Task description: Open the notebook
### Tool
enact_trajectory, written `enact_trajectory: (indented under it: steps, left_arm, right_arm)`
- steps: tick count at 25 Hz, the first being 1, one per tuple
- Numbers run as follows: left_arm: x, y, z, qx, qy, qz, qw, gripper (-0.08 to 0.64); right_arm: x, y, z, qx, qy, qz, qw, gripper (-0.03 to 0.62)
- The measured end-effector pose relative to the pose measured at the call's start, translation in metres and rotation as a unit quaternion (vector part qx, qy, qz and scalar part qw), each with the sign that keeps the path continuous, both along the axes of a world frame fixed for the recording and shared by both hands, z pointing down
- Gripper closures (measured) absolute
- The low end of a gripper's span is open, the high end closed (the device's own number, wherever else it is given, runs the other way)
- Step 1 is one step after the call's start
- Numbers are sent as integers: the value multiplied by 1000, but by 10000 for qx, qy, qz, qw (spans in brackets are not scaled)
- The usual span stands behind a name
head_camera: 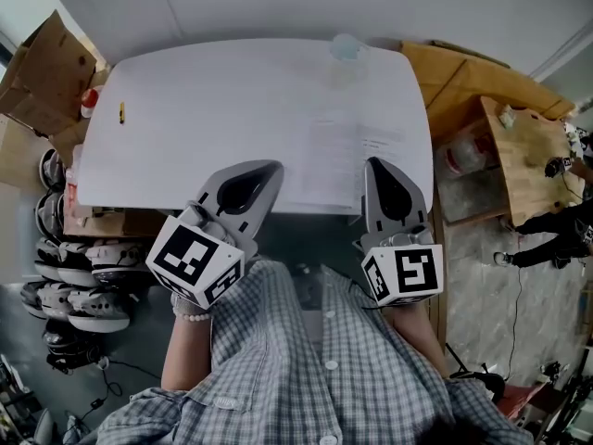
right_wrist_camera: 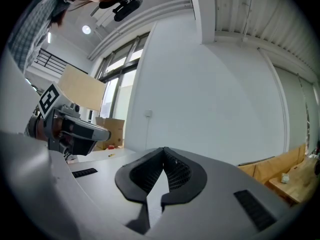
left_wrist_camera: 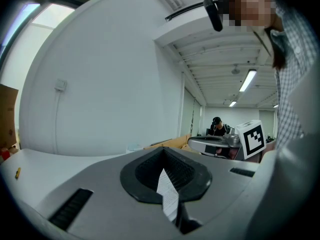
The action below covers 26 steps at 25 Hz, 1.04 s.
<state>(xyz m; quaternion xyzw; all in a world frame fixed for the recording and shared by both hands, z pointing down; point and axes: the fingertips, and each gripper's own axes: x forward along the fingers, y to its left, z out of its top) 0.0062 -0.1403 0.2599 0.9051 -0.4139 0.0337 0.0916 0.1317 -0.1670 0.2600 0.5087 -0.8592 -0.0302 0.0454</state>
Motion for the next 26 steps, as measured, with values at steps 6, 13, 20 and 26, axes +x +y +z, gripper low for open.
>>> enact_trajectory:
  steps: [6,13,20,26]
  left_arm:
    - [-3,-1,-2,1,81,-14,10000,552]
    - [0,-1,-3,9,110,27,9999,552]
    - [1,-3,-4,6,112,16,9999,552]
    - [-1,-4,-4,-5,97,-21,10000,552]
  right_arm:
    - [-2,0,0,-8,64,-33,10000,572]
    - [-2,-1,2,-76,111,-36,9999,572]
    - [-11,1,6,-57,174,-334,9993,572]
    - [-13,1,7,-80,184,-429,9989,572]
